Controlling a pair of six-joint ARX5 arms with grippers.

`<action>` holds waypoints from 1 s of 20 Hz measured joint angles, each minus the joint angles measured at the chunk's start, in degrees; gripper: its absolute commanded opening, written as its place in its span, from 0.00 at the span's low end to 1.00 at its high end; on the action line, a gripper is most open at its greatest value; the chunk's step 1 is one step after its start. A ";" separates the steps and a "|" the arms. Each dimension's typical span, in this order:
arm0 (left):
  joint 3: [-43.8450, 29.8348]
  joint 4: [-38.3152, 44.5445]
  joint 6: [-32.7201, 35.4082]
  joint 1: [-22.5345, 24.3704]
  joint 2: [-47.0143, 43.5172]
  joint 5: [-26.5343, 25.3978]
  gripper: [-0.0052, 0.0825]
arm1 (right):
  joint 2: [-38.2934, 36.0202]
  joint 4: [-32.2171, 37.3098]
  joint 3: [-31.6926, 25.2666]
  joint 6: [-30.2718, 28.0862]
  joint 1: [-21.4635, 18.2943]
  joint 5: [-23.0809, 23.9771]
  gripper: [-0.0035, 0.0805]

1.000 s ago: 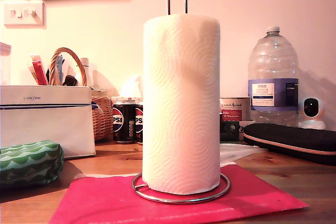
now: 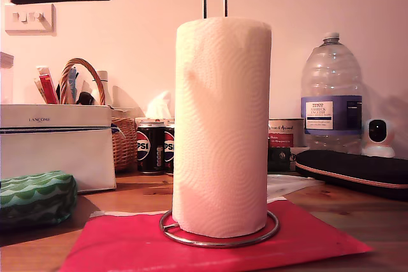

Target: Insert the paper towel roll into the metallic stand.

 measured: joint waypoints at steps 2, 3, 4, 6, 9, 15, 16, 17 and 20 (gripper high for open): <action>0.00 0.04 0.00 3.43 0.00 1.81 0.03 | -4.61 4.35 -6.93 0.00 -0.02 0.13 0.03; 0.00 0.07 0.00 5.22 0.00 2.91 0.03 | -6.75 6.91 -10.58 0.00 -0.26 0.13 0.03; 0.00 0.09 0.00 6.88 0.00 4.09 0.03 | -8.59 8.92 -13.77 -0.04 -0.98 0.13 0.03; 0.00 0.04 0.00 9.70 0.00 5.64 0.03 | -12.24 14.23 -20.06 -0.90 -3.10 0.00 0.03; 0.00 0.07 0.00 12.96 0.00 6.47 0.03 | -17.79 18.58 -28.37 -3.02 -9.44 -0.11 0.03; 0.00 -0.07 -0.04 15.45 0.00 6.91 0.03 | -22.18 27.43 -39.08 -8.83 -24.72 -15.04 0.03; 0.00 -0.22 -0.04 15.89 0.00 6.91 0.03 | -22.84 28.39 -40.70 -9.05 -27.69 -17.22 0.03; 0.00 -0.33 -0.07 16.31 0.00 6.91 0.03 | -23.67 29.48 -42.36 -9.07 -30.40 -18.95 0.03; 0.00 -0.90 -0.07 18.01 0.00 6.91 0.03 | -28.00 34.10 -48.65 -10.23 -37.92 -25.44 0.03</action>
